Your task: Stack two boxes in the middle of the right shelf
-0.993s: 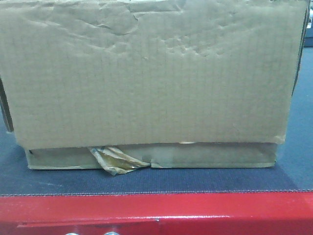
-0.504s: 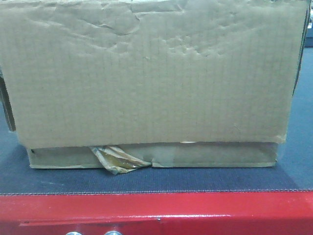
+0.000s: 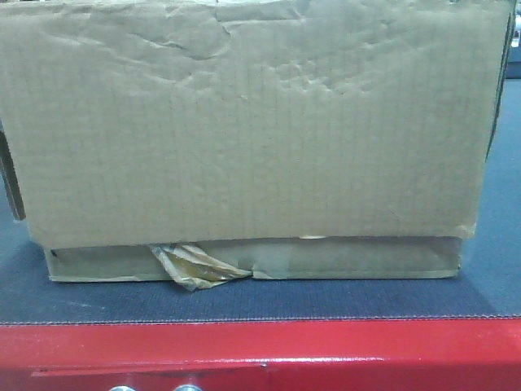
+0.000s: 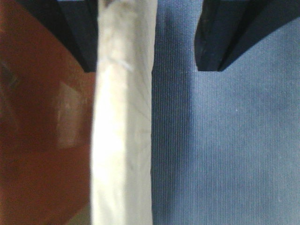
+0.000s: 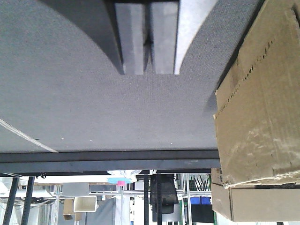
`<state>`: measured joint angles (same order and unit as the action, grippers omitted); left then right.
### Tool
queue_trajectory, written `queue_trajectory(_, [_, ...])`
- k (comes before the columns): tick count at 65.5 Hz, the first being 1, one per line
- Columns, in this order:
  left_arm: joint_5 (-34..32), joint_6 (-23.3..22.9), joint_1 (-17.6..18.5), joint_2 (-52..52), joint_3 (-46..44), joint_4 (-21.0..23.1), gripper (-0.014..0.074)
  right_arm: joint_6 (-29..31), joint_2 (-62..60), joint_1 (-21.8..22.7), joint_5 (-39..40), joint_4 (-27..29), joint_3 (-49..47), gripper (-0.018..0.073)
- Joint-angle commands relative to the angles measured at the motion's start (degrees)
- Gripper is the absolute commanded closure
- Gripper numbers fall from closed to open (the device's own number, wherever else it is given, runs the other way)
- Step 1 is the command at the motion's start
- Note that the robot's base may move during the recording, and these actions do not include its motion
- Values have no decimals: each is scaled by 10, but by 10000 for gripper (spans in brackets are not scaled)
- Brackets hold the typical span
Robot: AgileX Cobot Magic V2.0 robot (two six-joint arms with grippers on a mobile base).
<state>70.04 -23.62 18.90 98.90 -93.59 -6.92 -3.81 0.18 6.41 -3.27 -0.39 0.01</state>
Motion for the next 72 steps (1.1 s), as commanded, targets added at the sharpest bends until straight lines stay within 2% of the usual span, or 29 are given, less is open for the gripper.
queue_trajectory(1, [-1,-6,3,-2,4,2,288,0,-2,2,12,0,0,722])
queue_trajectory(20, [-1,-10,3,-2,3,3,288,0,-2,2,27,0,0,722])
queue_trajectory(23, [-1,-10,3,-2,3,3,288,0,-2,2,52,12,0,722])
queue_trajectory(26, [-1,-10,3,-2,3,5,288,0,-2,-1,44,34,-13,722])
queue_trajectory(40, [-1,-10,3,-2,3,6,288,0,52,-2,-150,37,-179,722])
queue_trajectory(49, [-1,-10,3,-2,3,6,288,0,166,-2,-304,37,-279,722])
queue_trajectory(59, [-1,-10,3,-2,3,6,288,0,297,-2,-427,37,-363,722])
queue_trajectory(72, [-1,-10,3,-2,3,3,288,0,404,-2,-418,51,-388,722])
